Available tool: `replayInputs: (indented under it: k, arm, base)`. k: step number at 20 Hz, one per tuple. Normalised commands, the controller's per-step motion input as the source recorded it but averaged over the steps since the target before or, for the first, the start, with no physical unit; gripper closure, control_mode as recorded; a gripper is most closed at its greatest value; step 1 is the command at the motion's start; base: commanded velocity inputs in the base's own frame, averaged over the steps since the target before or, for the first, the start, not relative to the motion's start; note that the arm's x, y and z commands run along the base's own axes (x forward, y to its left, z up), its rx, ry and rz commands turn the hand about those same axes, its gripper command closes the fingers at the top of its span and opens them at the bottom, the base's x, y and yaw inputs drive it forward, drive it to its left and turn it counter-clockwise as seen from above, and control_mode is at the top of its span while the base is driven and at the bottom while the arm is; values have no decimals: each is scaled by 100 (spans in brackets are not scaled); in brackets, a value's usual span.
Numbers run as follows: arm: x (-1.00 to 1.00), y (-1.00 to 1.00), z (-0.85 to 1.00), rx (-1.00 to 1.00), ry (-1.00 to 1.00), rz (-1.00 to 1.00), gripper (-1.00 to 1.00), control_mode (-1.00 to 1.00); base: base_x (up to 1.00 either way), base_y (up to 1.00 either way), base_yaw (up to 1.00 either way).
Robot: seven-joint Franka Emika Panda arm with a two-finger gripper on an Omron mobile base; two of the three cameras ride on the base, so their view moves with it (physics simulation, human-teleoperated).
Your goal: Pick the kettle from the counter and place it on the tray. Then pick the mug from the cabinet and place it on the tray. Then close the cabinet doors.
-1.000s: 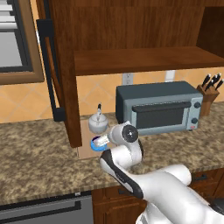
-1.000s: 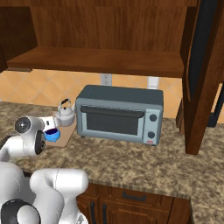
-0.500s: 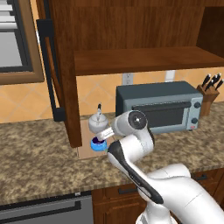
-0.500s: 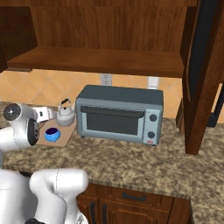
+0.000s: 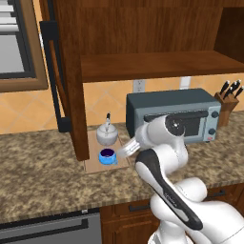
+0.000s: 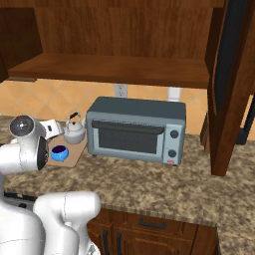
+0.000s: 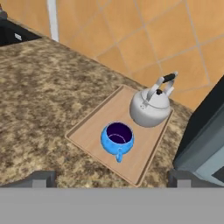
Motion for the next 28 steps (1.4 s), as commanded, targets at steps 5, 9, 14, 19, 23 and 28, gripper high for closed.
replayInputs:
  k: [5,9,14,19,23,28]
  arm:
    - [-36,-2,16,-8,0,4,-100,-100]
    - [-28,-2,19,-8,0,8,-100,-100]
    - [-31,-2,28,-7,0,13,-100,-100]
    - [-27,-5,25,-5,-1,12,-100,-100]
    - [-27,-14,19,-8,-2,7,-100,-100]
    - [-19,-44,11,-10,-4,0,-100,-100]
  base:
    - [0,0,0]
    - [0,0,0]
    - [0,0,0]
    - [0,0,0]
    - [0,0,0]
    - [0,0,0]
